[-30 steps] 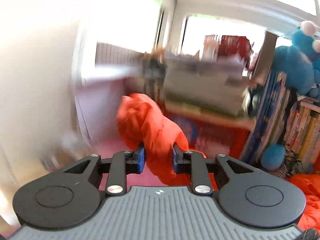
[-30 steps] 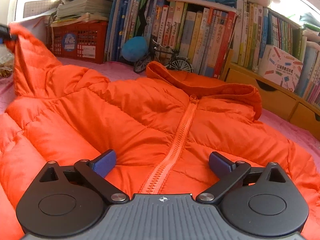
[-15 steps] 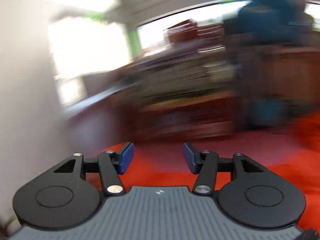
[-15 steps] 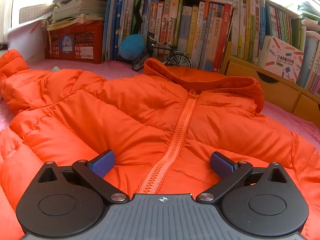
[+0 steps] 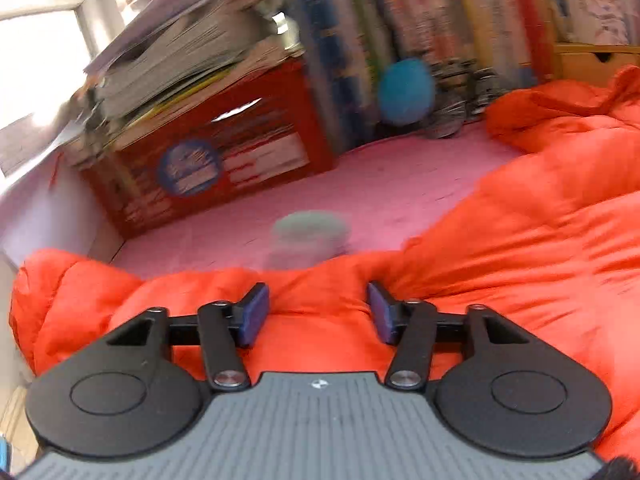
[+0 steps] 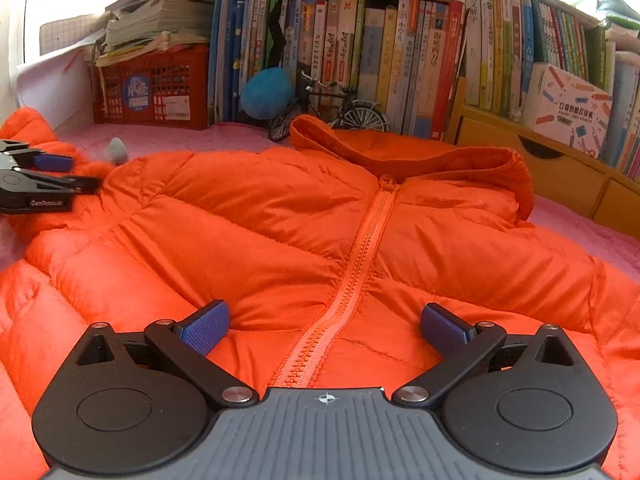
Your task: Fold clothes
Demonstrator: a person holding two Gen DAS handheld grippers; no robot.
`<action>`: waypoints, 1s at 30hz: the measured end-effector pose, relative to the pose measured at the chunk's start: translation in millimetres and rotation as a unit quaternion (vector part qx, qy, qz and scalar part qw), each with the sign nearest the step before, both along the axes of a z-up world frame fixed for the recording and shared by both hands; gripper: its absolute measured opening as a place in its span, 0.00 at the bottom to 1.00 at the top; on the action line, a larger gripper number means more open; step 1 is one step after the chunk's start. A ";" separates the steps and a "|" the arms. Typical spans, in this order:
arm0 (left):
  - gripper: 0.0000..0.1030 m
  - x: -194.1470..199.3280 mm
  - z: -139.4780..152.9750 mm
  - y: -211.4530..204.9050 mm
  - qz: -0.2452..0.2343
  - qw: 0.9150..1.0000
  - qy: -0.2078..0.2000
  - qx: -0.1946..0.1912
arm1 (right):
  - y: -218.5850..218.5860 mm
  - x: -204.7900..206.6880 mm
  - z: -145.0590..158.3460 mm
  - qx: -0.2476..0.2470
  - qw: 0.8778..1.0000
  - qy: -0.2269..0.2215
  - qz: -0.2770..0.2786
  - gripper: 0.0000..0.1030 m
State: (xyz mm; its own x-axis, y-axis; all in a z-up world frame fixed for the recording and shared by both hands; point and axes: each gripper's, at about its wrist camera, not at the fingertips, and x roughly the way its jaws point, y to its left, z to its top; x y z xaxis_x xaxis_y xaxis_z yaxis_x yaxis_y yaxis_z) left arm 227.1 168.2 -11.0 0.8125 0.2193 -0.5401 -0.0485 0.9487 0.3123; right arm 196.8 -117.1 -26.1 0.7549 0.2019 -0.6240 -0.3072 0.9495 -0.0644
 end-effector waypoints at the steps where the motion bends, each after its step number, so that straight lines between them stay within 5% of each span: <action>1: 0.62 -0.9 0.6 7.7 0.018 1.000 -0.001 0.008 | -0.2 0.0 0.0 0.001 1.000 0.001 0.000 1.00; 4: 0.68 3.6 -3.0 28.8 0.074 0.996 0.000 0.053 | -0.1 0.0 0.2 0.000 1.000 0.001 0.000 1.00; 6: 0.75 8.3 -0.5 43.7 0.107 0.993 0.001 0.049 | 0.5 -0.1 0.3 -0.001 1.000 0.001 0.000 1.00; 8: 0.72 14.5 0.3 51.2 0.164 0.984 0.006 0.076 | 0.6 0.0 0.5 -0.001 1.000 0.001 -0.001 1.00; 10: 0.56 10.4 11.2 52.5 0.181 0.983 0.002 0.036 | 0.6 0.0 0.7 -0.001 1.000 0.002 -0.001 1.00; 14: 0.51 -13.3 46.3 16.7 0.100 0.992 -0.047 -0.056 | 0.0 0.3 1.2 0.000 1.000 0.003 -0.001 1.00; 17: 0.52 -21.8 59.1 -38.6 -0.011 0.997 -0.059 -0.054 | -0.1 0.2 1.1 -0.001 1.000 0.003 -0.001 1.00; 21: 0.55 -18.8 48.9 -99.7 -0.118 0.991 -0.022 -0.065 | -0.2 0.3 0.9 -0.001 1.000 0.004 -0.001 1.00; 24: 0.55 10.3 20.1 -112.6 -0.098 0.994 0.028 -0.026 | -0.6 0.7 1.0 0.001 1.000 0.006 -0.002 1.00; 26: 0.78 21.0 8.5 -102.0 -0.084 0.995 0.034 -0.029 | -2.4 0.9 2.1 0.006 1.000 0.006 -0.004 1.00; 30: 0.80 28.0 7.7 -66.4 -0.028 0.999 0.031 -0.011 | -33.6 7.6 16.4 -0.011 0.999 -0.016 -0.027 1.00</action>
State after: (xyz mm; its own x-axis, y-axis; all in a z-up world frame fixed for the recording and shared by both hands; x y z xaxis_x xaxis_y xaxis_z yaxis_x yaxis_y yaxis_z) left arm 255.2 101.8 -3.4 0.7876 0.1630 -0.5942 0.0229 0.9560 0.2926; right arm 204.4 -150.7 -9.7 0.7834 0.1476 -0.6038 -0.2534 0.9628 -0.0934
